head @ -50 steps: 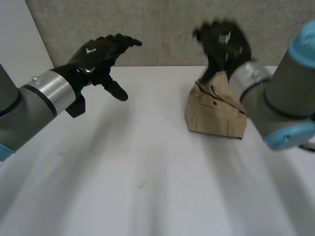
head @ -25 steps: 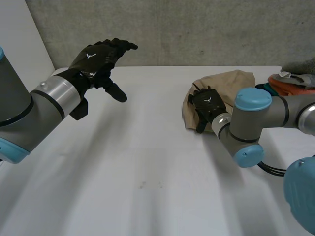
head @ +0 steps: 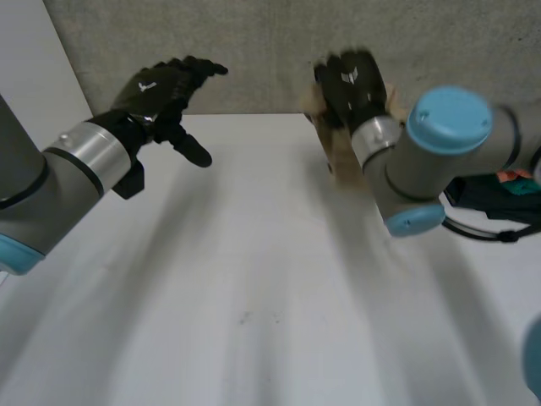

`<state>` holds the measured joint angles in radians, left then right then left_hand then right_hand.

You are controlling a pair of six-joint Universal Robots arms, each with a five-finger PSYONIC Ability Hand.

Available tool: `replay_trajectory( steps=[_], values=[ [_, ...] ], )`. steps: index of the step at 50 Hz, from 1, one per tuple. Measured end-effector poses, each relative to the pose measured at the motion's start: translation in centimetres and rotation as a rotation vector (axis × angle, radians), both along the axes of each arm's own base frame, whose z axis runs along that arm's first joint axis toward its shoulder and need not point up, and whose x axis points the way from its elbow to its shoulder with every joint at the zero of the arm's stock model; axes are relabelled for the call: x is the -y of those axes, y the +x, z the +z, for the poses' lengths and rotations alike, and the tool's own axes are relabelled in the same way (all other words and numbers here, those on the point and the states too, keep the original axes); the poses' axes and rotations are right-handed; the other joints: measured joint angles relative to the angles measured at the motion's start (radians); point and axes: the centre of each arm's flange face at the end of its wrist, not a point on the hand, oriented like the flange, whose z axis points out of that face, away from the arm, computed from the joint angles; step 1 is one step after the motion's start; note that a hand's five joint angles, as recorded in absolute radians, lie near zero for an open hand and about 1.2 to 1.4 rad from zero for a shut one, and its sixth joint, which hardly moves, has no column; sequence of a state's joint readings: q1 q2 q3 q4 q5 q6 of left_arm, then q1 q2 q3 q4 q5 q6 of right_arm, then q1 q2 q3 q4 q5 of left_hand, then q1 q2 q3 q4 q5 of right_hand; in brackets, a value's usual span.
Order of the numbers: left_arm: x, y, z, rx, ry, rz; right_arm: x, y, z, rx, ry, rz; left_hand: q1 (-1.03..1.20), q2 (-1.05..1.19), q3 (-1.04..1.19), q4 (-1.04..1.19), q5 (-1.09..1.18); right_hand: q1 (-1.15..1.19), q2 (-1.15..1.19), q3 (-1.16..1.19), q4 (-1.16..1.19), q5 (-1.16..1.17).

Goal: Fold the laundry.

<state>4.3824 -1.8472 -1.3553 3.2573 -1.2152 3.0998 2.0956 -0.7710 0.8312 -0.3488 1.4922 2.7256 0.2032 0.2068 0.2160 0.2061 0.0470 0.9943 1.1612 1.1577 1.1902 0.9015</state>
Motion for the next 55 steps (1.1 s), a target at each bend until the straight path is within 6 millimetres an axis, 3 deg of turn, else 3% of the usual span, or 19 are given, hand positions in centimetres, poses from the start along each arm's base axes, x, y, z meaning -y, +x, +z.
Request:
replay_trajectory(
  steps=[1,2,3,6,8,9,13,17,20,23,29,34,36,37,38,40,43,46,55],
  values=[
    [0.0,0.0,0.0,0.000,0.000,0.000,0.0,0.0,0.0,0.000,0.000,0.000,0.000,0.000,0.000,0.000,0.000,0.000,0.000,0.000,0.000,0.000],
    [0.2,0.5,0.8,-0.009,-0.023,0.018,-1.8,0.6,3.9,0.056,-0.062,0.034,0.000,0.000,0.000,0.000,0.000,0.019,0.020,0.020,0.000,0.010],
    [0.4,0.9,1.4,-0.015,-0.039,0.031,-2.7,0.7,5.9,0.088,-0.091,0.053,0.000,0.000,0.000,0.000,0.000,0.023,0.024,0.028,0.000,0.017],
    [0.6,2.2,3.3,-0.039,-0.088,0.073,-5.2,0.7,10.8,0.180,-0.158,0.098,0.000,0.000,0.000,0.000,0.000,0.035,0.027,0.031,0.000,0.018],
    [0.7,2.7,4.1,-0.050,-0.106,0.092,-5.9,0.5,12.3,0.209,-0.175,0.112,0.000,0.000,0.000,0.000,0.000,0.038,0.027,0.031,0.000,0.022],
    [0.8,3.7,5.3,-0.072,-0.136,0.127,-7.2,0.1,14.7,0.264,-0.202,0.136,0.000,0.000,0.000,0.000,0.000,0.043,0.027,0.031,0.000,0.036],
    [1.1,5.3,6.9,-0.114,-0.172,0.178,-8.9,-0.5,17.4,0.329,-0.226,0.160,0.000,0.000,0.000,0.000,0.000,0.046,0.027,0.023,-0.008,0.046],
    [1.2,6.2,7.8,-0.143,-0.185,0.201,-9.5,-1.0,18.0,0.354,-0.220,0.151,0.000,0.000,0.000,0.000,0.000,0.046,0.027,0.032,0.004,0.047],
    [1.2,6.7,8.2,-0.163,-0.189,0.210,-9.5,-1.3,17.2,0.349,-0.186,0.129,0.000,0.000,0.000,0.000,0.000,0.046,0.027,0.032,0.004,0.047],
    [1.0,6.7,8.3,-0.171,-0.185,0.208,-9.1,-1.4,14.8,0.314,-0.119,0.103,0.000,0.000,0.000,0.000,0.000,0.046,0.027,0.031,0.004,0.047],
    [0.8,6.4,7.9,-0.167,-0.175,0.197,-6.4,-3.1,6.9,0.208,0.079,0.018,0.000,0.000,0.000,0.000,0.000,0.046,0.027,0.032,0.004,0.050],
    [0.8,6.1,7.2,-0.155,-0.157,0.186,-3.2,-6.5,0.0,0.162,0.261,-0.096,0.000,0.000,0.000,0.000,0.000,0.023,-0.008,0.007,-0.021,0.033],
    [0.8,5.8,6.7,-0.150,-0.143,0.179,-1.8,-8.2,-2.8,0.142,0.335,-0.152,0.000,0.000,0.000,0.000,0.000,-0.221,-0.321,-0.306,-0.335,-0.214],
    [0.8,5.8,6.7,-0.150,-0.143,0.179,-1.8,-8.2,-2.8,0.142,0.335,-0.152,0.000,0.000,0.000,0.000,0.000,-0.221,-0.321,-0.306,-0.335,-0.214],
    [0.8,5.5,6.2,-0.144,-0.128,0.172,-0.8,-9.6,-4.9,0.122,0.389,-0.200,0.000,0.000,0.000,0.000,0.000,-0.279,-0.396,-0.394,-0.422,-0.305],
    [0.8,5.4,6.0,-0.142,-0.123,0.168,-0.6,-10.1,-5.3,0.116,0.401,-0.214,0.000,0.000,0.000,0.000,0.000,-0.325,-0.449,-0.437,-0.468,-0.353],
    [0.8,4.2,4.5,-0.129,-0.081,0.138,0.6,-12.6,-6.8,0.068,0.458,-0.291,0.000,0.000,0.000,0.000,0.000,-0.688,-0.837,-0.836,-0.866,-0.747],
    [0.7,3.2,3.2,-0.117,-0.048,0.111,0.7,-13.7,-6.7,0.039,0.474,-0.321,0.000,0.000,0.000,0.000,0.000,-0.774,-0.932,-0.938,-0.947,-0.823],
    [0.6,0.6,-1.0,-0.021,0.019,0.054,-2.5,-14.4,-1.9,-0.015,0.386,-0.276,0.000,0.000,0.000,0.000,0.000,-0.775,-0.933,-0.943,-0.947,-0.834]
  ],
)
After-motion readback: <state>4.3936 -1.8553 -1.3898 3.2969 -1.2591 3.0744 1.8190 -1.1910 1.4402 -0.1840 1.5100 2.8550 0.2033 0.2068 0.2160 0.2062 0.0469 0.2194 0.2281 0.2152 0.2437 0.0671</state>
